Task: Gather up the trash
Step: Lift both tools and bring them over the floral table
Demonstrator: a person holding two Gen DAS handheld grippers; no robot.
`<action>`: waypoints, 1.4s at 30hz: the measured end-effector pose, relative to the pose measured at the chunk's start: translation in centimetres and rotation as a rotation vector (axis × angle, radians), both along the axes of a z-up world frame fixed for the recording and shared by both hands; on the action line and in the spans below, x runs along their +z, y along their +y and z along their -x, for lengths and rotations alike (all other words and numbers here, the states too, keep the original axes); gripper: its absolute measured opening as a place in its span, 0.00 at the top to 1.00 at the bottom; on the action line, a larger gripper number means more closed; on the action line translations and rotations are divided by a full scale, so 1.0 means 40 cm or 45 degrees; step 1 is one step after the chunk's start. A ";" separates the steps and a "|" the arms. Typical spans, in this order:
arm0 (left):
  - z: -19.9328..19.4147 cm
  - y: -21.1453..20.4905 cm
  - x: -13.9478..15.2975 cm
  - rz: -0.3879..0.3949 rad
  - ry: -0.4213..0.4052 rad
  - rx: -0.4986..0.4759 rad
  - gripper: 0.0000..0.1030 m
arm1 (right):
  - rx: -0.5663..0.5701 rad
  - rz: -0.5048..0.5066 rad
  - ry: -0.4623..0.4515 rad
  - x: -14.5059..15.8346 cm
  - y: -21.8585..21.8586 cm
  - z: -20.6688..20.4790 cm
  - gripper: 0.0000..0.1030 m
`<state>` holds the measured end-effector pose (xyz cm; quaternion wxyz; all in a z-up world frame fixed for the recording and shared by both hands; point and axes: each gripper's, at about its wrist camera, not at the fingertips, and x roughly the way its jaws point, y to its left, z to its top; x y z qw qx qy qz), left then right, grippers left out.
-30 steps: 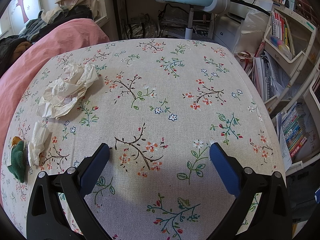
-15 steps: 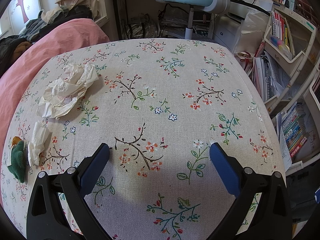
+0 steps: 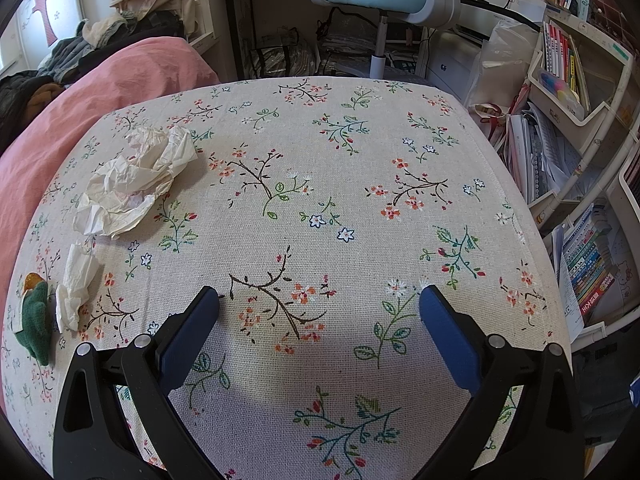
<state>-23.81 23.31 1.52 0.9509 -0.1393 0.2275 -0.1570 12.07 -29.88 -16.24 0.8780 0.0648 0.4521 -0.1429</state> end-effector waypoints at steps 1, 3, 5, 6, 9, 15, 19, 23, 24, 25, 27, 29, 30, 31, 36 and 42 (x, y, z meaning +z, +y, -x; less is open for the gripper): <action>0.002 0.000 0.002 -0.001 -0.005 0.001 0.06 | 0.000 0.000 0.000 0.000 0.002 0.000 0.07; 0.006 -0.001 0.005 -0.003 -0.018 0.008 0.06 | 0.000 0.000 0.000 0.000 0.002 0.000 0.07; 0.011 -0.007 0.009 -0.016 -0.030 0.008 0.06 | 0.000 0.000 0.000 0.000 0.001 0.000 0.07; 0.012 -0.008 0.010 -0.023 -0.037 0.010 0.06 | 0.000 0.000 0.000 0.000 0.002 0.000 0.07; 0.025 -0.014 0.017 -0.047 -0.080 0.023 0.06 | 0.001 0.000 -0.001 0.000 0.001 0.000 0.07; 0.000 -0.055 0.004 -0.102 -0.100 0.095 0.06 | 0.001 0.000 -0.001 0.000 0.000 0.000 0.07; -0.039 -0.144 0.001 -0.186 -0.020 0.066 0.06 | 0.001 0.000 -0.001 0.000 0.002 0.000 0.07; -0.049 -0.252 0.032 -0.222 -0.033 -0.002 0.06 | 0.001 0.000 -0.001 0.000 0.000 0.000 0.07; -0.053 -0.279 0.040 -0.228 -0.043 -0.021 0.06 | 0.001 0.000 -0.001 0.000 0.002 0.000 0.07; -0.061 -0.314 0.051 -0.237 -0.055 -0.044 0.06 | 0.001 0.000 -0.001 0.000 -0.002 0.000 0.07; -0.073 -0.376 0.065 -0.257 -0.078 -0.078 0.06 | 0.001 0.000 -0.001 0.000 0.002 0.000 0.07; -0.098 -0.437 0.068 -0.278 -0.093 -0.101 0.06 | 0.001 0.000 -0.001 0.000 0.001 0.000 0.07; -0.110 -0.463 0.065 -0.287 -0.094 -0.107 0.06 | 0.001 0.000 -0.001 0.000 -0.001 0.000 0.07; -0.130 -0.494 0.057 -0.299 -0.087 -0.117 0.06 | 0.001 0.000 -0.001 0.000 0.002 0.000 0.07; -0.233 -0.602 0.001 -0.397 -0.023 -0.147 0.06 | 0.001 0.000 -0.001 0.000 0.002 0.000 0.07; -0.382 -0.665 -0.048 -0.392 0.095 -0.066 0.06 | 0.001 0.000 -0.001 0.000 0.002 0.000 0.07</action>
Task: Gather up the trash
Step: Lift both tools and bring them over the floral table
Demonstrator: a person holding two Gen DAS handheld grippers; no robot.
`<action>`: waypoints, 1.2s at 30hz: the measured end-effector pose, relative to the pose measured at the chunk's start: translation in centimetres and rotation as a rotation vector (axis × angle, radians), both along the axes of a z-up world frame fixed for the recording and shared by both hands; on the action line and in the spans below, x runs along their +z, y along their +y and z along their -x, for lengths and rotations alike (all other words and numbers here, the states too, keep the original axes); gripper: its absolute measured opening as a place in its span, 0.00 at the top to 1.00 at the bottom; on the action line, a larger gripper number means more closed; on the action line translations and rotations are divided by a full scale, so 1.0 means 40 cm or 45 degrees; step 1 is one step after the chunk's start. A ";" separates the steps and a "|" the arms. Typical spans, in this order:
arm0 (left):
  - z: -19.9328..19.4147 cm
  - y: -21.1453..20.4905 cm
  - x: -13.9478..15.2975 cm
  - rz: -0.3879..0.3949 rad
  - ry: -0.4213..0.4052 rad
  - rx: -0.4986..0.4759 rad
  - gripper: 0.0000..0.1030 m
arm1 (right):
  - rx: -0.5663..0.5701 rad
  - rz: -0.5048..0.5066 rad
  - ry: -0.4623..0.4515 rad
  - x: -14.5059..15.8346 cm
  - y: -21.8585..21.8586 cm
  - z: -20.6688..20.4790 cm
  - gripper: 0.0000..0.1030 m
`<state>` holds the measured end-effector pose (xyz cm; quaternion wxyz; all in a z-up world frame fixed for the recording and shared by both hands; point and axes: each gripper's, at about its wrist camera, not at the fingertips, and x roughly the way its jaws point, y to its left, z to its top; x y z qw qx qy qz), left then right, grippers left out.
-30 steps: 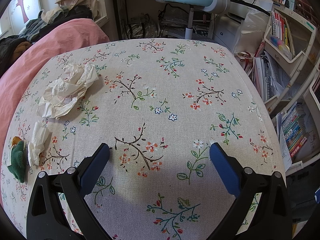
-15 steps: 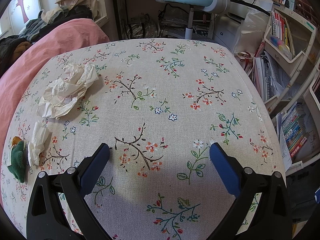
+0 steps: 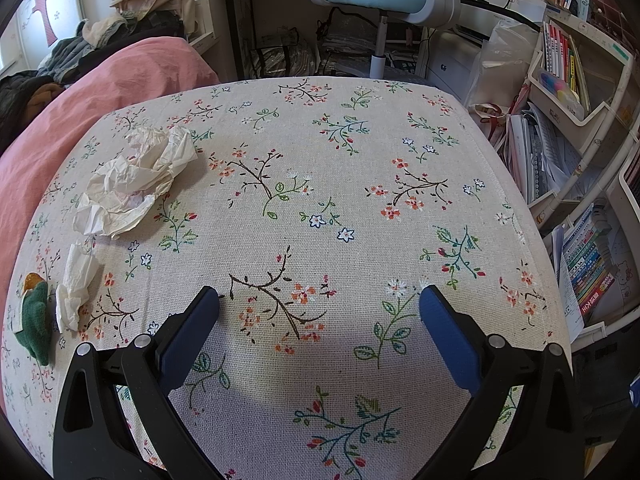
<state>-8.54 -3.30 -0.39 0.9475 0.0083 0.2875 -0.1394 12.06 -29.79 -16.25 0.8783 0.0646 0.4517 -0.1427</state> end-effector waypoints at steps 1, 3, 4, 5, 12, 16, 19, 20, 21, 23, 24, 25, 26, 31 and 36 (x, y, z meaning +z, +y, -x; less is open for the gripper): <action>-0.022 -0.014 -0.005 -0.017 -0.006 0.021 0.06 | 0.000 0.000 0.000 0.000 0.000 0.000 0.07; -0.039 -0.025 -0.009 -0.040 -0.009 0.036 0.06 | 0.000 0.000 0.000 0.000 -0.002 0.000 0.07; -0.048 -0.029 -0.013 -0.045 -0.004 0.039 0.06 | 0.000 0.000 0.000 0.000 0.000 0.000 0.07; -0.054 -0.031 -0.017 -0.044 0.003 0.038 0.06 | 0.000 0.000 0.000 0.000 0.000 0.000 0.07; -0.085 -0.007 -0.056 -0.036 0.097 0.068 0.06 | 0.000 0.001 0.000 0.000 -0.002 0.000 0.07; -0.086 0.000 -0.059 -0.056 0.102 0.091 0.06 | 0.000 0.000 0.000 0.000 0.000 0.000 0.07; -0.085 0.002 -0.060 -0.075 0.100 0.096 0.06 | -0.005 0.001 0.000 0.000 -0.003 -0.001 0.07; -0.084 0.001 -0.061 -0.079 0.100 0.096 0.06 | -0.005 0.001 0.000 0.000 -0.001 0.001 0.07; -0.086 0.000 -0.062 -0.081 0.101 0.095 0.06 | -0.005 0.000 -0.001 0.000 -0.003 0.002 0.07; -0.088 -0.004 -0.066 -0.090 0.105 0.091 0.06 | -0.006 -0.001 0.000 0.000 -0.003 0.002 0.07; -0.088 -0.005 -0.067 -0.095 0.106 0.091 0.06 | -0.001 -0.004 0.003 0.001 -0.002 0.004 0.07; -0.089 -0.007 -0.069 -0.100 0.107 0.092 0.06 | 0.016 -0.008 0.019 0.003 0.001 0.008 0.07; -0.091 -0.006 -0.071 -0.102 0.109 0.092 0.06 | 0.066 -0.011 0.052 0.006 0.005 0.012 0.07; -0.103 -0.009 -0.079 -0.108 0.123 0.086 0.06 | 0.178 -0.045 0.126 0.016 0.015 0.050 0.07; -0.137 0.025 -0.074 -0.081 0.153 0.071 0.06 | 0.292 -0.101 -0.050 0.096 0.041 0.105 0.07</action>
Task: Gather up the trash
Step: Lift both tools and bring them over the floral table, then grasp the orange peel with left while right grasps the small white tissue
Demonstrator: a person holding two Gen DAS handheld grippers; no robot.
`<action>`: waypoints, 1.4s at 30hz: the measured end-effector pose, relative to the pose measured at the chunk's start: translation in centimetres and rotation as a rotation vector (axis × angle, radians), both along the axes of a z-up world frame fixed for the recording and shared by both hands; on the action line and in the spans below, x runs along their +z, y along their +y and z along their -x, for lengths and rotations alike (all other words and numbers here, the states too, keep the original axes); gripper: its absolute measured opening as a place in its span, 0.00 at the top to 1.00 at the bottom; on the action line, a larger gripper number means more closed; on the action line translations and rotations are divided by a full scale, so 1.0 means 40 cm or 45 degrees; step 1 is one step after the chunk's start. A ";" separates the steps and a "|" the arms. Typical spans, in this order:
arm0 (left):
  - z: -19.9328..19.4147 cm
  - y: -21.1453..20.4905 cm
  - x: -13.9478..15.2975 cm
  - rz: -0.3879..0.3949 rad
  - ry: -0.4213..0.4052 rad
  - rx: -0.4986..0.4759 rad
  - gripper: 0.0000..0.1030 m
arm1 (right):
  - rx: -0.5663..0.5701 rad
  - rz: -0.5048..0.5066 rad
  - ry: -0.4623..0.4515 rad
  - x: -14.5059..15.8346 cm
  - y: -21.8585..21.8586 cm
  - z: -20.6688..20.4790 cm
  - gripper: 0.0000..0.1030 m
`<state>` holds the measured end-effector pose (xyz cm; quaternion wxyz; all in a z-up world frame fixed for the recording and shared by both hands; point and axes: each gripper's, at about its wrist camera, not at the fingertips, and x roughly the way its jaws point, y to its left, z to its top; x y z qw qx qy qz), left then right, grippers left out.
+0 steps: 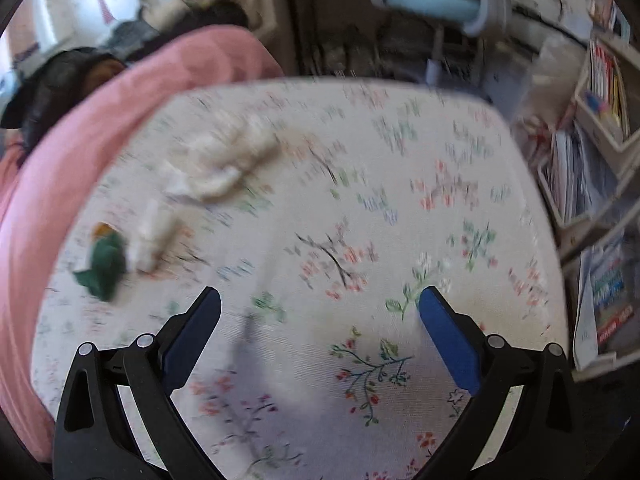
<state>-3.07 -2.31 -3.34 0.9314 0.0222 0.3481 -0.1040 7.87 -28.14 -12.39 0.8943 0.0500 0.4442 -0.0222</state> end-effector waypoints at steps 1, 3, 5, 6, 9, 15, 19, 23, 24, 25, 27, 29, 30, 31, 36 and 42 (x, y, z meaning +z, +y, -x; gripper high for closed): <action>-0.018 0.014 0.007 0.002 0.001 -0.012 0.06 | 0.014 -0.006 -0.023 0.012 0.004 0.006 0.07; -0.049 0.035 0.011 -0.031 -0.006 -0.047 0.06 | 0.054 -0.027 -0.062 0.035 0.014 0.016 0.07; -0.080 0.054 0.005 -0.092 -0.014 -0.049 0.06 | 0.095 -0.031 -0.063 0.040 0.030 0.017 0.07; -0.097 0.067 -0.002 -0.107 -0.004 -0.034 0.06 | 0.109 -0.024 -0.061 0.040 0.039 0.018 0.07; -0.147 0.117 -0.030 -0.041 0.090 0.044 0.06 | 0.168 -0.023 -0.059 0.038 0.070 0.020 0.07; -0.221 0.075 -0.077 0.012 0.142 0.034 0.06 | 0.246 -0.057 -0.069 0.038 0.119 0.020 0.07; -0.291 0.053 -0.112 -0.017 0.165 0.041 0.15 | 0.289 -0.057 -0.069 0.027 0.159 0.011 0.08; -0.353 0.036 -0.146 -0.085 0.183 0.041 0.25 | 0.313 -0.090 -0.063 0.019 0.193 -0.015 0.20; -0.365 0.033 -0.154 -0.109 0.185 0.041 0.26 | 0.317 -0.088 -0.062 0.018 0.201 -0.022 0.22; -0.378 0.030 -0.166 -0.134 0.197 0.032 0.28 | 0.320 -0.083 -0.059 0.015 0.209 -0.028 0.22; -0.390 0.023 -0.179 -0.173 0.219 0.006 0.30 | 0.336 -0.075 -0.045 0.005 0.230 -0.047 0.28; -0.397 0.011 -0.193 -0.225 0.237 -0.032 0.30 | 0.349 -0.081 -0.029 -0.008 0.245 -0.070 0.30; -0.400 0.005 -0.200 -0.249 0.248 -0.052 0.30 | 0.352 -0.077 -0.017 -0.015 0.253 -0.083 0.32; -0.401 0.002 -0.205 -0.263 0.256 -0.062 0.31 | 0.352 -0.071 -0.011 -0.020 0.258 -0.093 0.32; -0.425 -0.003 -0.222 -0.245 0.317 -0.102 0.44 | 0.357 -0.062 0.024 -0.049 0.272 -0.140 0.36; -0.428 -0.003 -0.226 -0.178 0.426 -0.210 0.56 | 0.390 -0.033 0.042 -0.073 0.284 -0.160 0.51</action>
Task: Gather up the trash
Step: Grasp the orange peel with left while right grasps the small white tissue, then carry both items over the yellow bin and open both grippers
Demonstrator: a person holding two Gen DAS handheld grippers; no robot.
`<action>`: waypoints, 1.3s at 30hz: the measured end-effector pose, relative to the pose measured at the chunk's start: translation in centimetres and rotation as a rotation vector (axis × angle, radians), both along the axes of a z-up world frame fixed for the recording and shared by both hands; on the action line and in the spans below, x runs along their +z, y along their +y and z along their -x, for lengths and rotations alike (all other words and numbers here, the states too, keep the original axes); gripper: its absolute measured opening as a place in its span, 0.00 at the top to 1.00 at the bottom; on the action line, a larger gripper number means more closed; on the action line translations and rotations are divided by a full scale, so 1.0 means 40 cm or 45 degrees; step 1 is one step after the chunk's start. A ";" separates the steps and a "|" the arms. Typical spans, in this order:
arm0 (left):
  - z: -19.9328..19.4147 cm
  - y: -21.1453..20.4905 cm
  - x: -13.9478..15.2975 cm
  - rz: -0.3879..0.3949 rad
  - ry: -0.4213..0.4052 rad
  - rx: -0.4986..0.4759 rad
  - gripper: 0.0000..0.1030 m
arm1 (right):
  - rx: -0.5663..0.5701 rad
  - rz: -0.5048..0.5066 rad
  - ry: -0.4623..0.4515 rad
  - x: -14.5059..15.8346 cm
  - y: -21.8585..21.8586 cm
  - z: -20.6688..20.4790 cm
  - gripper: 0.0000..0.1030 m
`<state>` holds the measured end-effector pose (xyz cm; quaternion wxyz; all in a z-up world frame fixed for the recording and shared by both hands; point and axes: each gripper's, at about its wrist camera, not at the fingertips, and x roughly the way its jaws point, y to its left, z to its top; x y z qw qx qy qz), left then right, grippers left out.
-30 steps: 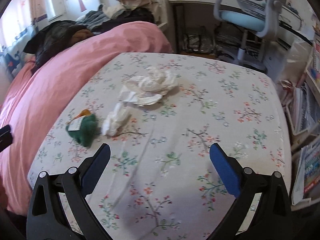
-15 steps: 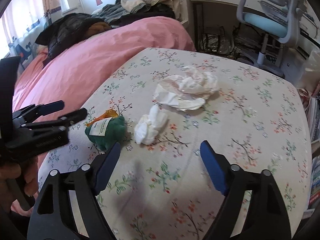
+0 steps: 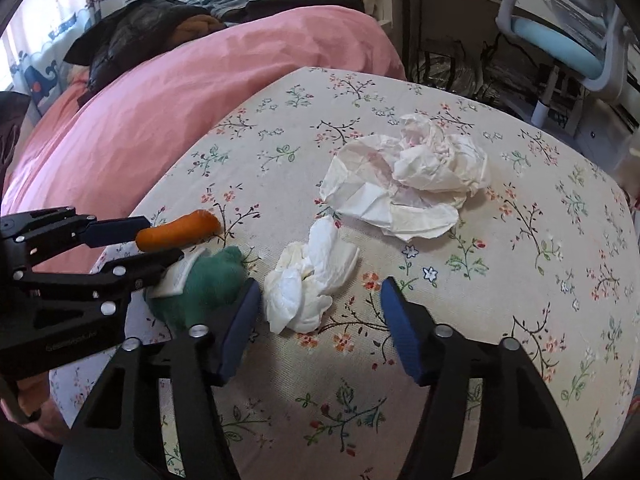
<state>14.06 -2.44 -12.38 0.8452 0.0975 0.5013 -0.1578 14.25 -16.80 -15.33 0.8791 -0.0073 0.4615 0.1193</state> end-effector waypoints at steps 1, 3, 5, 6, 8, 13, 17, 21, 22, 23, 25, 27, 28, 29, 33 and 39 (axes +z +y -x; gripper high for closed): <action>-0.002 0.005 -0.006 0.000 0.009 0.012 0.63 | 0.006 -0.018 0.000 0.001 -0.002 0.002 0.56; -0.003 0.009 -0.008 0.013 0.003 0.030 0.68 | 0.011 -0.058 0.009 0.002 -0.013 0.003 0.76; 0.000 0.011 -0.008 0.043 0.009 0.035 0.72 | 0.012 -0.086 0.020 0.002 -0.019 0.005 0.78; 0.002 0.011 -0.006 0.046 -0.002 0.031 0.72 | 0.011 -0.087 0.021 0.003 -0.023 0.008 0.79; 0.005 -0.005 -0.001 -0.052 -0.083 0.012 0.72 | 0.005 -0.086 0.017 0.007 -0.031 0.017 0.79; -0.010 -0.037 -0.012 -0.134 -0.112 -0.089 0.70 | 0.000 -0.104 0.016 0.018 -0.053 0.035 0.82; -0.023 -0.047 -0.013 -0.084 -0.096 -0.123 0.85 | 0.002 -0.129 0.022 0.027 -0.067 0.044 0.83; -0.001 -0.036 0.039 -0.049 -0.169 -0.106 0.86 | 0.008 -0.225 0.012 0.062 -0.079 0.066 0.83; 0.011 -0.026 0.064 -0.043 -0.205 -0.081 0.86 | 0.025 -0.256 0.001 0.082 -0.078 0.082 0.83; 0.023 -0.016 0.083 -0.033 -0.229 -0.063 0.86 | 0.043 -0.267 -0.012 0.098 -0.075 0.099 0.83; 0.062 0.005 0.131 -0.018 -0.295 -0.028 0.86 | 0.112 -0.289 -0.042 0.136 -0.060 0.150 0.83; 0.101 0.018 0.165 -0.015 -0.350 -0.009 0.86 | 0.174 -0.294 -0.065 0.163 -0.045 0.200 0.83; 0.126 0.028 0.182 -0.008 -0.374 0.003 0.86 | 0.218 -0.307 -0.079 0.176 -0.038 0.239 0.83; 0.145 0.035 0.192 -0.003 -0.388 0.017 0.86 | 0.246 -0.321 -0.087 0.184 -0.030 0.267 0.83; 0.216 0.055 0.210 0.013 -0.417 0.043 0.86 | 0.335 -0.378 -0.100 0.204 -0.005 0.400 0.83; 0.303 0.072 0.222 0.048 -0.438 0.056 0.86 | 0.472 -0.400 -0.034 0.182 0.060 0.587 0.83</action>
